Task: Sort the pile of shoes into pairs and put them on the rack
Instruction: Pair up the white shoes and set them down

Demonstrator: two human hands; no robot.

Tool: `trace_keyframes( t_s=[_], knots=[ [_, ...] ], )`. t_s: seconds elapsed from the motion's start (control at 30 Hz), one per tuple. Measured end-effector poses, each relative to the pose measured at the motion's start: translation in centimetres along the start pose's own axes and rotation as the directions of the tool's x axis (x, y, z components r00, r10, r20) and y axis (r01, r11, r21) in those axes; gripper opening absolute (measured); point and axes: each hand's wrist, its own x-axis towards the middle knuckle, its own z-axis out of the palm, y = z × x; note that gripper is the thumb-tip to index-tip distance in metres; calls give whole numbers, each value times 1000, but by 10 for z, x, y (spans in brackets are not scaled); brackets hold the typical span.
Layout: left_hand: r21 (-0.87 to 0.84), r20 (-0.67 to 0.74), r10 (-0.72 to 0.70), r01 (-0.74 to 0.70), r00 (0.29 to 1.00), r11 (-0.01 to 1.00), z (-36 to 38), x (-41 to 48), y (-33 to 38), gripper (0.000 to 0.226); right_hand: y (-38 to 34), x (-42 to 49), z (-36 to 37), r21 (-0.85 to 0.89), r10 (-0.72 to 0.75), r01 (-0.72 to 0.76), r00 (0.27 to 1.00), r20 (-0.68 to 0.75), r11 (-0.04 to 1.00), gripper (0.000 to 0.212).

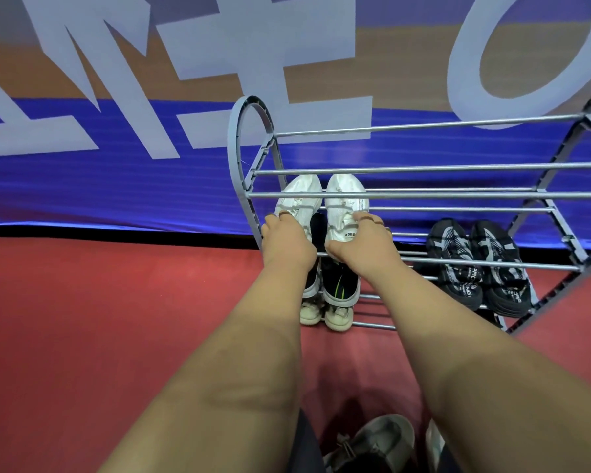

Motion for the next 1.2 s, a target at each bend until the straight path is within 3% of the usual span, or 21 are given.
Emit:
trace_keyframes(
  t_s=[0.17, 0.27, 0.5, 0.63, 0.77, 0.87, 0.97, 1.1, 1.2],
  knots=[
    [-40, 21, 52, -51, 998, 998, -10, -5, -1, 57, -2, -3, 3, 57, -14, 14, 1000, 11, 998, 91],
    [-74, 40, 78, -75, 996, 994, -13, -4, -5, 50, 0, -5, -2, 95, -41, 39, 999, 12, 995, 79],
    [-81, 52, 99, -95, 994, 992, -39, -17, -16, 43, -1, -17, -16, 130, -39, 23, 992, 120, 991, 67],
    [-66, 74, 97, -92, 993, 994, -51, -30, -23, 41, -6, -31, -18, 36, -42, 38, 993, 111, 999, 43],
    [-57, 63, 69, -65, 996, 996, -67, -44, -16, 37, -9, -45, -26, -35, -44, 48, 993, 106, 998, 38],
    [-31, 193, 130, -127, 973, 991, -80, -61, -4, 33, -10, -61, -39, -166, -83, 110, 984, 159, 980, 28],
    [-46, 277, 204, -199, 939, 979, -89, -83, 2, 26, -8, -84, -53, -272, -92, 146, 976, 199, 951, 33],
    [-45, 367, 234, -234, 900, 971, -98, -118, 10, 23, -2, -112, -67, -285, -103, 162, 972, 211, 945, 34],
    [-35, 363, 240, -244, 901, 969, -101, -132, 17, 25, 9, -127, -76, -351, -78, 164, 967, 244, 922, 32]
  ],
)
